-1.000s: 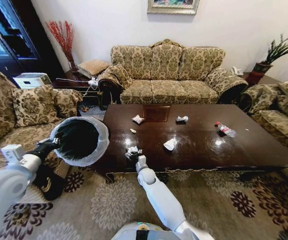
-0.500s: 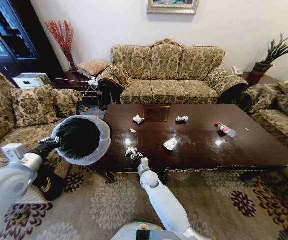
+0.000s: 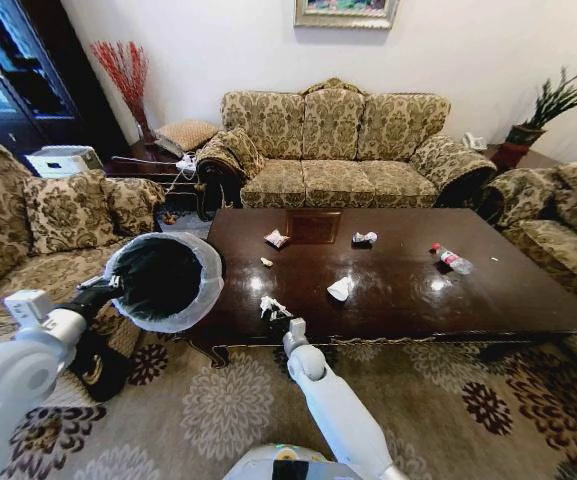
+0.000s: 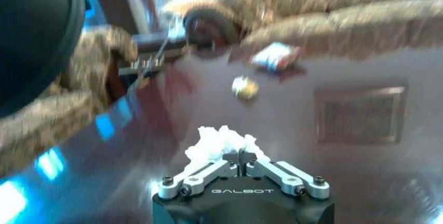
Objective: Move to the front of the table and place the trash on the table into the trash bin.
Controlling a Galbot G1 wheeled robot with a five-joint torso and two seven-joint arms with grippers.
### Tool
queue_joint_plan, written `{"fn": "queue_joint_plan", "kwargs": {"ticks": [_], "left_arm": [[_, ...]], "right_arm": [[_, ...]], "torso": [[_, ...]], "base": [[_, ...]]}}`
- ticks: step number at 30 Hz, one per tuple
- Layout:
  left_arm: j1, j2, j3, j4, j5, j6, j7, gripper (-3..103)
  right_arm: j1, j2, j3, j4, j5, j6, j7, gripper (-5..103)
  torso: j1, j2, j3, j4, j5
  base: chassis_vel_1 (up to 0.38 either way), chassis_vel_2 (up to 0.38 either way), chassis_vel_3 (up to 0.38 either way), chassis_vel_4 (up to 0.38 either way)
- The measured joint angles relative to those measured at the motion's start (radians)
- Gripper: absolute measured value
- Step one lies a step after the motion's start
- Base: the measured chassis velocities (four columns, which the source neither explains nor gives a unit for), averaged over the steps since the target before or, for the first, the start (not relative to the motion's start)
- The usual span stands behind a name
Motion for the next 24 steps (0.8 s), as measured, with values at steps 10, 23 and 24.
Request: {"fn": "queue_joint_plan", "kwargs": {"ticks": [10, 23, 24], "left_arm": [[-0.002, 0.206, 0.039, 0.043, -0.176, 0.135, -0.169, 0], [-0.102, 0.501, 0.207, 0.048, -0.461, 0.153, -0.295, 0], [-0.101, 0.503, 0.212, 0.028, -0.464, 0.152, -0.295, 0]], "right_arm": [[-0.114, -0.112, 0.181, 0.350, 0.006, 0.207, -0.174, 0], [-0.005, -0.331, 0.035, 0.599, 0.224, 0.267, -0.459, 0], [0.016, -0.330, -0.001, 0.595, 0.227, 0.262, -0.461, 0]], "torso": [[0.000, 0.000, 0.000, 0.0002, -0.0001], [0.000, 0.000, 0.000, -0.0002, -0.0003], [0.000, 0.000, 0.000, 0.0000, -0.0003]], "base": [[0.000, 0.000, 0.000, 0.000], [0.000, 0.000, 0.000, 0.000], [0.000, 0.000, 0.000, 0.000]]}}
